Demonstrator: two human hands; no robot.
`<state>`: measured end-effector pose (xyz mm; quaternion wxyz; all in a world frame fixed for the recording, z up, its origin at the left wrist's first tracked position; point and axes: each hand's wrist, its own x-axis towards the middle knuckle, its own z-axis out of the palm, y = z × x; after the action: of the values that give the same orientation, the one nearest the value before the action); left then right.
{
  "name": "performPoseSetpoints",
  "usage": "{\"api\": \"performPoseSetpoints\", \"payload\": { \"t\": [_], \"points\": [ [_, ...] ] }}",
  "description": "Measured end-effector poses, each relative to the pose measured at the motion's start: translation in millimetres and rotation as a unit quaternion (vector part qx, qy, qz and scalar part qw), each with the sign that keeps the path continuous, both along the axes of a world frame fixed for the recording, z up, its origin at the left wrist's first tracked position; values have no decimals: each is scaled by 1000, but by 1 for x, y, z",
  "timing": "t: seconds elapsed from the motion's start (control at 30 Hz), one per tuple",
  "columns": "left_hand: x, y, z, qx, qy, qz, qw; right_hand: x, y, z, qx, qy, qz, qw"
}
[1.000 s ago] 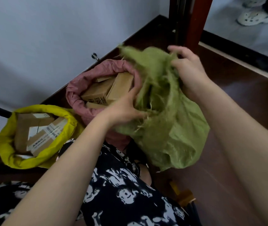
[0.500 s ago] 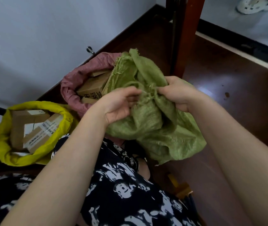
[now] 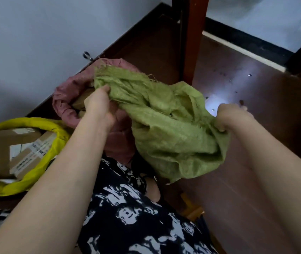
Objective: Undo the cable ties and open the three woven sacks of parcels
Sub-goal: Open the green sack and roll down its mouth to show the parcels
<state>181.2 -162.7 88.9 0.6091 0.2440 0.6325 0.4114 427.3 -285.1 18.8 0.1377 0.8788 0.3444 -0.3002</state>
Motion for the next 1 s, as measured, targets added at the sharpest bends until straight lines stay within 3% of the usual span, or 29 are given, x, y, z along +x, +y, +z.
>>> {"api": "performPoseSetpoints", "payload": {
  "t": [0.07, 0.13, 0.2, 0.33, 0.43, 0.5, 0.53, 0.57, 0.6, 0.67, 0.73, 0.83, 0.9, 0.97, 1.0],
  "points": [
    [11, -5, 10, 13, 61, -30, 998, 3, 11, -3, 88, 6, 43, 995],
    [19, -7, 17, 32, 109, -67, 991, -2, 26, 6, 254, 46, 62, 964],
    [21, -8, 22, 56, 114, -113, 985, -18, 37, 18, 347, 101, 76, 929],
    [19, -7, 28, 122, 68, -239, 961, -48, 47, 22, 318, 217, 80, 919],
    [18, -5, 26, 157, 28, -279, 947, -49, 50, 18, 275, 240, 65, 929],
    [17, -5, 15, 121, 201, -303, 924, -44, 50, 17, 306, 205, 28, 929],
    [17, -8, 9, 72, 307, -315, 895, -40, 50, 17, 327, 198, 2, 924],
    [17, -14, 3, 19, 360, -329, 873, -37, 49, 19, 345, 200, -22, 917],
    [17, -21, -3, -29, 351, -350, 868, -34, 49, 23, 357, 204, -35, 911],
    [23, -35, -15, -106, 235, -384, 887, -26, 47, 33, 370, 222, -39, 901],
    [28, -41, -21, -133, 173, -390, 894, -21, 41, 50, 331, 306, -35, 892],
    [22, -30, -20, -134, 129, -309, 933, -12, 30, 64, 233, 419, -60, 875],
    [12, -17, -9, -119, 99, -237, 959, -7, 26, 66, 268, 466, -138, 832],
    [-4, -4, 5, -80, 51, -167, 981, -1, 23, 61, 326, 444, -242, 799],
    [-14, 5, 8, -62, 30, -134, 989, 4, 21, 58, 341, 379, -262, 819]
  ]
}}
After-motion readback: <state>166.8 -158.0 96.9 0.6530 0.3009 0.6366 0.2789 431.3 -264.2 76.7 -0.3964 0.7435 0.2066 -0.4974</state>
